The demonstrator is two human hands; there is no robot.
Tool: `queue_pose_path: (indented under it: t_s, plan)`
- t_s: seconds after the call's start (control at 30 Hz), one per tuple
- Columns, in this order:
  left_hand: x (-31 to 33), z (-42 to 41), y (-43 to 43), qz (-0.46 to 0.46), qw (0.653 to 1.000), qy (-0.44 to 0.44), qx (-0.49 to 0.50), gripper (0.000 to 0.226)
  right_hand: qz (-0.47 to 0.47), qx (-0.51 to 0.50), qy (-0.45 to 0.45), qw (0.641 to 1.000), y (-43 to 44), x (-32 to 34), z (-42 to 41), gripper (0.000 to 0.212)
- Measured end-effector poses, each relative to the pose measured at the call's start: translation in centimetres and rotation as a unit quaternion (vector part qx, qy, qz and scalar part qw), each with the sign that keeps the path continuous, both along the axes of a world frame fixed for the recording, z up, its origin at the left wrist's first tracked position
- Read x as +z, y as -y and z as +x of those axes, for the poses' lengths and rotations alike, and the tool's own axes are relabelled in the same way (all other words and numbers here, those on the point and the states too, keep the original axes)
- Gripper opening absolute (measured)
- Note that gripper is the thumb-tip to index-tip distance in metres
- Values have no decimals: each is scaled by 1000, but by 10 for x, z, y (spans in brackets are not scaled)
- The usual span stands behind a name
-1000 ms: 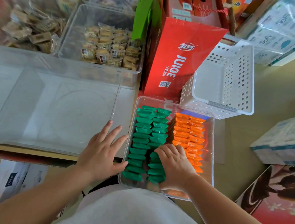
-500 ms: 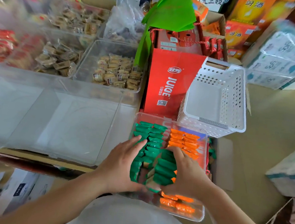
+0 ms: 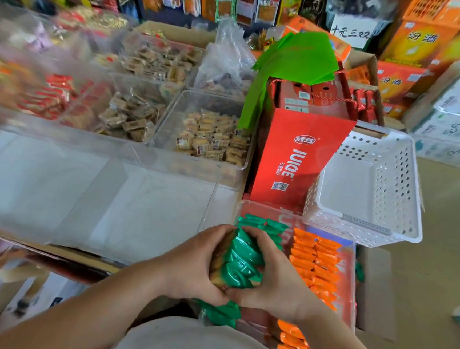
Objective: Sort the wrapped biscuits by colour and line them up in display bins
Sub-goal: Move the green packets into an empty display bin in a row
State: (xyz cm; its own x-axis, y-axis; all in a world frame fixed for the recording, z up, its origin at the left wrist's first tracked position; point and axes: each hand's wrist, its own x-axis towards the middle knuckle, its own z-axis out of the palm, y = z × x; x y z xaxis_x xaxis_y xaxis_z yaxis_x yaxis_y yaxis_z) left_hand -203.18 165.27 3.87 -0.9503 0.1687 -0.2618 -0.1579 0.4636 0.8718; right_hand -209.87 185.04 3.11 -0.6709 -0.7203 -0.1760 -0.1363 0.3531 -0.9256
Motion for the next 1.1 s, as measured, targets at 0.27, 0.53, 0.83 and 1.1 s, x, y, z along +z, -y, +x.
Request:
queue_pose_path:
  t_s: [0.27, 0.53, 0.83, 1.1]
  plan:
    - [-14, 2, 142, -133, 991, -4, 33, 95, 57, -33, 30, 997, 117, -20, 4, 104]
    - [-101, -28, 191, -342, 935, 54, -74, 95, 283, -187, -26, 940, 159, -52, 11, 64]
    - [-151, -31, 151, -408, 874, 9, -262, 93, 326, -215, 4, 921, 165, -55, 24, 63]
    - [-159, -38, 160, -275, 927, 69, -246, 105, 341, -218, 16, 914, 166, -54, 24, 62]
